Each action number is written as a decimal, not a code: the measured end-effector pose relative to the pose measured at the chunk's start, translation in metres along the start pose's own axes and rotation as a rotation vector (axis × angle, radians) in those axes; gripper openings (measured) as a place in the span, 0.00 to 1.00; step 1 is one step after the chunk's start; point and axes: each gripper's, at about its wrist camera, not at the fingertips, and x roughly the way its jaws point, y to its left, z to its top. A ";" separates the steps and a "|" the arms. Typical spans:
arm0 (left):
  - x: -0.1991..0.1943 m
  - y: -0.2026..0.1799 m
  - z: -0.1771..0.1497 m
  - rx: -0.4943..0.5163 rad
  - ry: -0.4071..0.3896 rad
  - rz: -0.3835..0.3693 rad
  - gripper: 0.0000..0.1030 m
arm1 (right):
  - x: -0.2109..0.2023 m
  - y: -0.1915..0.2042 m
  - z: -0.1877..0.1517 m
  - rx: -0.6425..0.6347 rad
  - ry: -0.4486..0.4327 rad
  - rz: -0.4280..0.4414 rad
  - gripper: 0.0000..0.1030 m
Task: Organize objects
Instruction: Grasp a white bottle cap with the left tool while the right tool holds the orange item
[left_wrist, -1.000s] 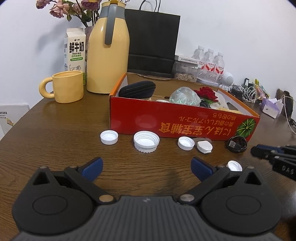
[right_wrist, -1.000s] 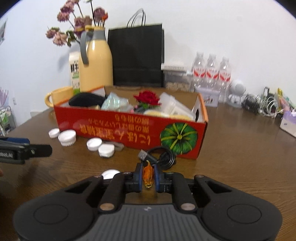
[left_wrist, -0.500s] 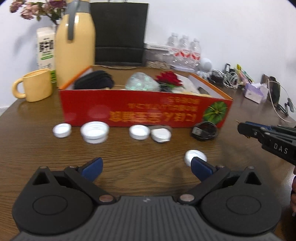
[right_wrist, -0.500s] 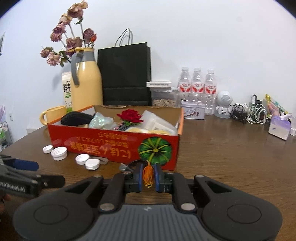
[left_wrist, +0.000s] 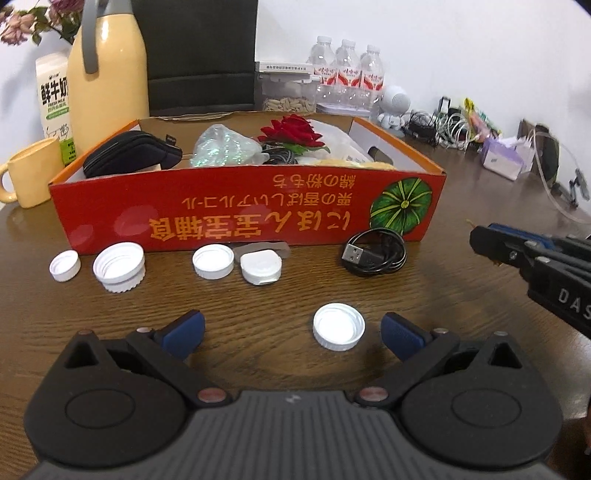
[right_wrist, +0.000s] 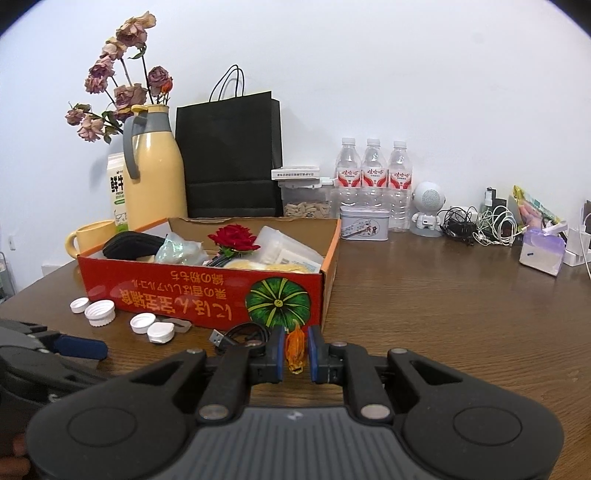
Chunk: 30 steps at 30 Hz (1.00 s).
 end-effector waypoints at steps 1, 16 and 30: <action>0.002 -0.003 0.001 0.014 0.006 0.015 1.00 | 0.000 0.000 0.000 0.000 0.001 -0.001 0.12; 0.007 -0.010 0.005 0.022 0.015 0.050 1.00 | 0.002 0.002 0.000 -0.010 0.012 -0.010 0.12; 0.002 -0.005 0.005 0.000 -0.010 0.028 0.87 | 0.004 0.002 0.000 -0.013 0.024 -0.019 0.12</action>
